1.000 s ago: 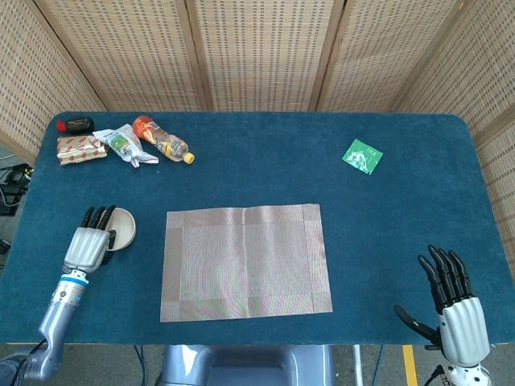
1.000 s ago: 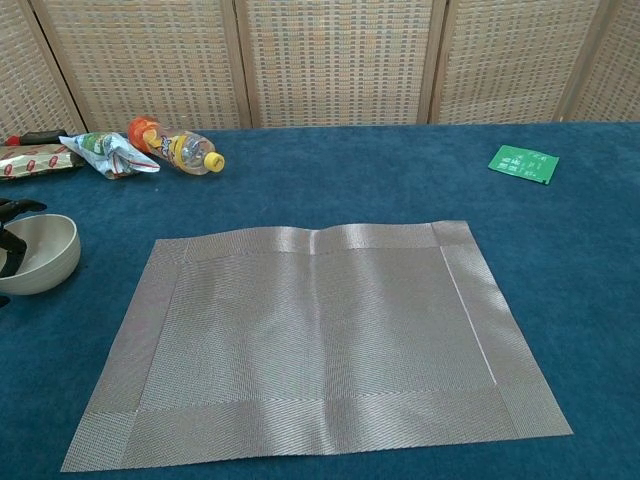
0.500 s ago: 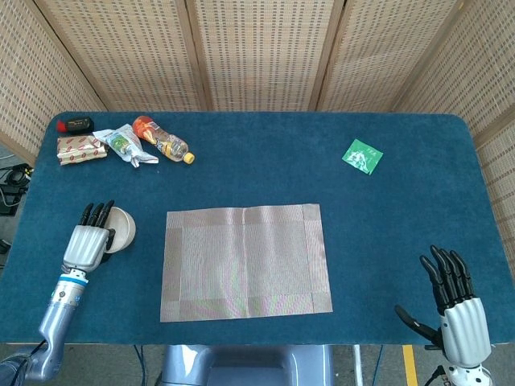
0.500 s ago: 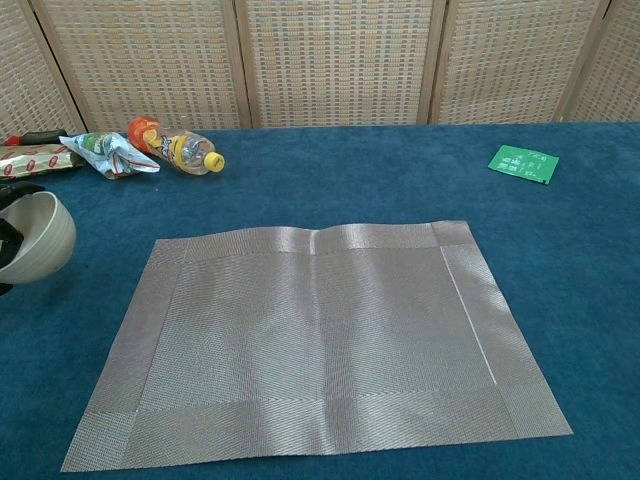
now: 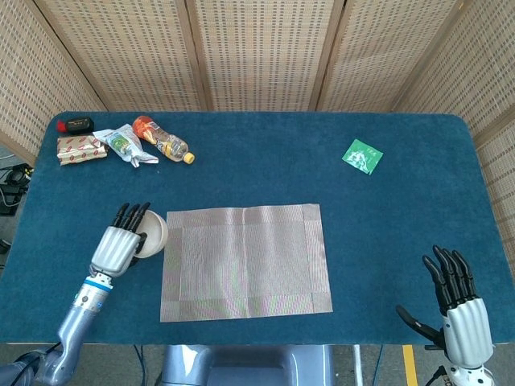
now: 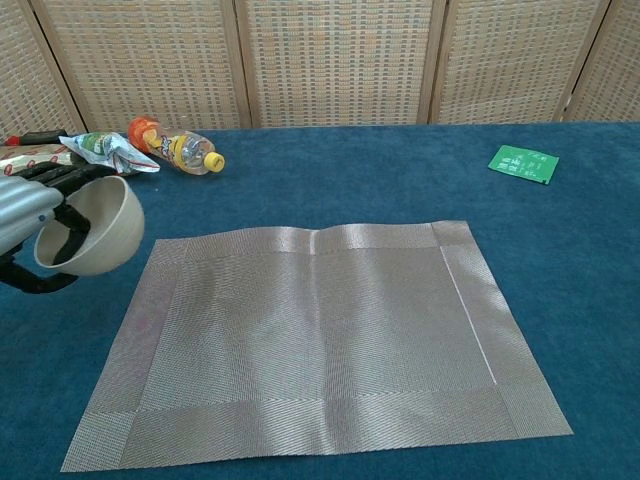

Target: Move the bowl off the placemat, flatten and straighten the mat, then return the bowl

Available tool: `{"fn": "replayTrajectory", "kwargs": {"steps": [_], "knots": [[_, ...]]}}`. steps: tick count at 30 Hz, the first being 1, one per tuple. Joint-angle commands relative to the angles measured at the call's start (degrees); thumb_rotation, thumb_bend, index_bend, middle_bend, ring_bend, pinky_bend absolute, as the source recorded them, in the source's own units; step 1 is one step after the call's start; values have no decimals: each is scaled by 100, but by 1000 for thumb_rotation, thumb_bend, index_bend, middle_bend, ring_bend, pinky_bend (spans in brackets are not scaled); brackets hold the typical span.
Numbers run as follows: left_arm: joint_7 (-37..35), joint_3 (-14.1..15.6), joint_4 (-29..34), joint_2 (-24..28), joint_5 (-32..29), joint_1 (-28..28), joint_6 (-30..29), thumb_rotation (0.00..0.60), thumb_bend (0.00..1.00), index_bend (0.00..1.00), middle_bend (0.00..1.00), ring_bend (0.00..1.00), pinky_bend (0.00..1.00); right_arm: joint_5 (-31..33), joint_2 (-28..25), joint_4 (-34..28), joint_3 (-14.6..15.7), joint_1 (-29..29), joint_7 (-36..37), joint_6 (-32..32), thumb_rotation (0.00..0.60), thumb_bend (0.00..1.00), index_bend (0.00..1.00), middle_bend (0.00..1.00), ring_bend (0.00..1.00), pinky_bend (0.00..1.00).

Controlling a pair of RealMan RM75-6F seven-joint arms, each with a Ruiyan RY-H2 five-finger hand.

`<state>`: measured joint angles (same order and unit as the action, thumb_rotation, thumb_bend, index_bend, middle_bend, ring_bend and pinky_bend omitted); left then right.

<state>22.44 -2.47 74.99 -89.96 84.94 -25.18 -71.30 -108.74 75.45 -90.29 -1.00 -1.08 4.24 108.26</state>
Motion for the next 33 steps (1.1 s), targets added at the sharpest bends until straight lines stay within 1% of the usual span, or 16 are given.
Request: {"fn": "replayTrajectory", "kwargs": {"steps": [1, 6, 9, 14, 22, 30, 31, 33], "knots": [[469, -39, 480, -72, 118, -200, 121, 600, 357, 748, 0, 0, 0, 24, -16, -8, -9, 0, 22, -3, 600, 243, 60, 0, 0, 0], [1130, -157, 910, -350, 42, -437, 368, 600, 356, 743, 0, 0, 0, 103, -82, -46, -51, -11, 138, 40, 600, 243, 60, 0, 0, 0], [1360, -201, 1010, -493, -32, -548, 526, 600, 356, 739, 0, 0, 0, 125, -105, -60, -67, -20, 185, 72, 600, 243, 60, 0, 0, 0], [2059, -368, 1125, -885, -397, -805, 874, 600, 356, 729, 0, 0, 0, 196, -165, -88, -88, -27, 306, 82, 600, 243, 60, 0, 0, 0], [2821, -465, 1034, -1471, -869, -1116, 1168, 600, 356, 719, 0, 0, 0, 369, -225, -92, -162, -13, 481, 47, 600, 243, 60, 0, 0, 0], [3233, -480, 828, -1880, -1311, -1262, 1240, 600, 354, 690, 0, 0, 0, 434, -248, -87, -166, 3, 572, -26, 600, 243, 60, 0, 0, 0], [3257, -474, 810, -1911, -1347, -1273, 1238, 600, 354, 682, 0, 0, 0, 440, -250, -87, -169, 4, 578, -29, 600, 243, 60, 0, 0, 0], [3314, -454, 765, -1957, -1402, -1294, 1231, 600, 352, 623, 0, 0, 0, 444, -250, -84, -176, 4, 586, -24, 600, 243, 60, 0, 0, 0]]}}
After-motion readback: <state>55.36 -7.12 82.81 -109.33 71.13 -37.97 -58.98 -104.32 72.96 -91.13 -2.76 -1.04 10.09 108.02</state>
